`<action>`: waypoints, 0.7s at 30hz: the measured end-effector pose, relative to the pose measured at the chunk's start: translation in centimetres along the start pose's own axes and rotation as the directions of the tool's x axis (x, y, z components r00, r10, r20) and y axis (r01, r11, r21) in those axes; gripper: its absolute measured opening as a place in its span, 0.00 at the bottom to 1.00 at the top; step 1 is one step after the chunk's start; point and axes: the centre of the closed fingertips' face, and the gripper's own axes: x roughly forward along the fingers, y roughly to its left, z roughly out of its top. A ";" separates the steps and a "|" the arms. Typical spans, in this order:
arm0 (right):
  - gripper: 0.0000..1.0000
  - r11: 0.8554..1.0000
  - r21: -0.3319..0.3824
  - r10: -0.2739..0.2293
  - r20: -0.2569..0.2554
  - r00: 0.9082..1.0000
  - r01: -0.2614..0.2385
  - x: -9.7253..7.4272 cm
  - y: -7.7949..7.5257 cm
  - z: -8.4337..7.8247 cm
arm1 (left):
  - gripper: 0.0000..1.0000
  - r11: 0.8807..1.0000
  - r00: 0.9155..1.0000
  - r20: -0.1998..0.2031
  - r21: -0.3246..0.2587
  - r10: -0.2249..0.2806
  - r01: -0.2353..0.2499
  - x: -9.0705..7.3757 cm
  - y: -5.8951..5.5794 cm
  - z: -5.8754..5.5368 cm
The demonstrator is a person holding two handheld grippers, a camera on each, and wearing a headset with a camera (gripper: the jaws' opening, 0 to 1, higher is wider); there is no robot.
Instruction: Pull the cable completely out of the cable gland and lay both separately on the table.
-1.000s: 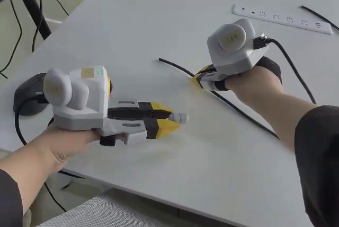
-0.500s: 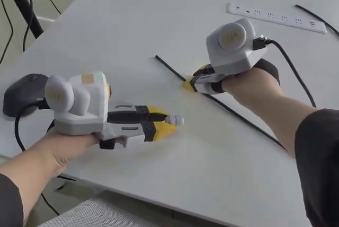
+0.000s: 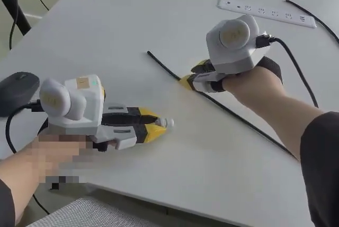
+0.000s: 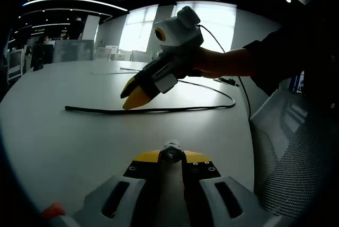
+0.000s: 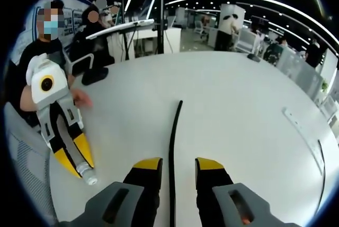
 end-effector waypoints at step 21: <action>0.28 0.990 0.110 -0.085 0.010 0.996 0.083 -6.8 -0.7 -4.5 | 0.39 0.997 0.997 0.010 -0.029 0.073 -0.073 -0.7 1.2 -0.1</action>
